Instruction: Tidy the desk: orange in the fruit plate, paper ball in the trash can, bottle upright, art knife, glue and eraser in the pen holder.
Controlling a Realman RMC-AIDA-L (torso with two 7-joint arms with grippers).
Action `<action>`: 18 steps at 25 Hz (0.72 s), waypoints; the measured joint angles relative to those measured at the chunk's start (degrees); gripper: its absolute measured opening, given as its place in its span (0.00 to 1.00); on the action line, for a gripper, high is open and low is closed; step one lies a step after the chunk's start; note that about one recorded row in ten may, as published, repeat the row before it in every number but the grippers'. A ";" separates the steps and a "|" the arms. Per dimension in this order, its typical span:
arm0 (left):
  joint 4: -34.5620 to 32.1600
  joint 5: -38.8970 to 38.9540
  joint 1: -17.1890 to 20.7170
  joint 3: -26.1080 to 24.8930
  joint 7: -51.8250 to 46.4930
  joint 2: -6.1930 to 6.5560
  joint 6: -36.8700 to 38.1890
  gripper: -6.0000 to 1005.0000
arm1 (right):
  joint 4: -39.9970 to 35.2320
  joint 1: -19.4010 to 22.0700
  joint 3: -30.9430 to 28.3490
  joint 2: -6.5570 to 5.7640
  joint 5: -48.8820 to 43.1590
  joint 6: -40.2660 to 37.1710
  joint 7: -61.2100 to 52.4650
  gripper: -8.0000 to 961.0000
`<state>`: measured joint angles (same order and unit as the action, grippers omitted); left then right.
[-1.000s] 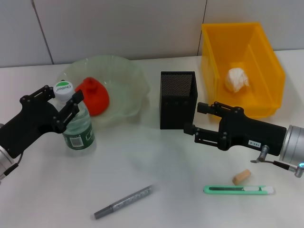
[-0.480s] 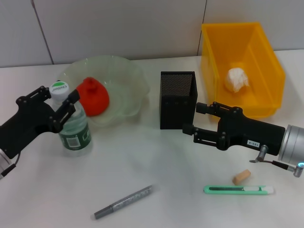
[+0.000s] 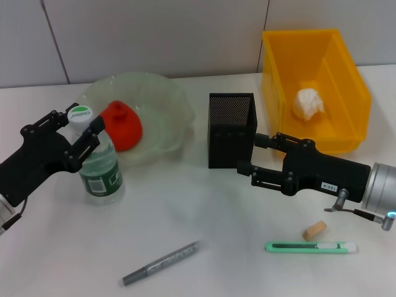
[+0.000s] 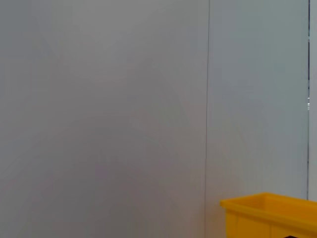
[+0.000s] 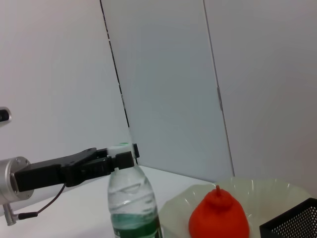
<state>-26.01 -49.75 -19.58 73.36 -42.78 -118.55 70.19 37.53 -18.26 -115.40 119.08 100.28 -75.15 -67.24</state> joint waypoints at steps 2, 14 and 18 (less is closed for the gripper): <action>-0.03 0.08 0.12 0.19 0.31 -0.01 0.43 0.46 | 0.00 -0.01 0.00 0.01 0.00 0.00 0.00 0.80; -0.04 0.10 0.25 -0.42 0.30 0.05 4.12 0.79 | 0.00 -0.02 0.23 0.01 0.01 0.00 0.00 0.80; -0.07 0.16 0.38 -1.69 -0.05 0.12 6.87 0.79 | -0.04 -0.02 0.21 0.01 0.01 0.00 0.00 0.80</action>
<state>-26.08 -49.59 -19.20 71.66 -42.82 -118.43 77.06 37.48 -18.28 -115.19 119.09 100.28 -75.15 -67.24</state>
